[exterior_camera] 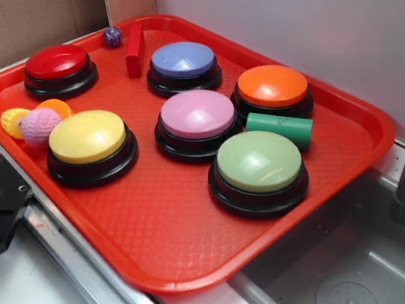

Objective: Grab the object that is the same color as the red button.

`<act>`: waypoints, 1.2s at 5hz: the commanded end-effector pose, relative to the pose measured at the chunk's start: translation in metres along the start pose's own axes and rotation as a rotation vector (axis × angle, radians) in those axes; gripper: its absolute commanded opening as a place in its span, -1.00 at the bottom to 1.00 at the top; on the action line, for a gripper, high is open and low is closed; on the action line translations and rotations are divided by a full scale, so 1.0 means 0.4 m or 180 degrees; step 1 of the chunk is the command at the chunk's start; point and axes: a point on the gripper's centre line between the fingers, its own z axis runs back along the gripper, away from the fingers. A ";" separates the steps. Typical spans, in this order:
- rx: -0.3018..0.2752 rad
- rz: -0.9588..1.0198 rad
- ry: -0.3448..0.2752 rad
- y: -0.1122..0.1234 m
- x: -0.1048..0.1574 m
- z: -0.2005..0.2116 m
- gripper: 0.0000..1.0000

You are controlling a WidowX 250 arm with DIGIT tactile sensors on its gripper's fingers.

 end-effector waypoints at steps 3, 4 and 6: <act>0.0067 0.0959 -0.0100 0.076 0.120 -0.058 1.00; 0.0004 0.1383 -0.0080 0.136 0.201 -0.104 1.00; -0.0007 0.2153 -0.0123 0.266 0.319 -0.220 1.00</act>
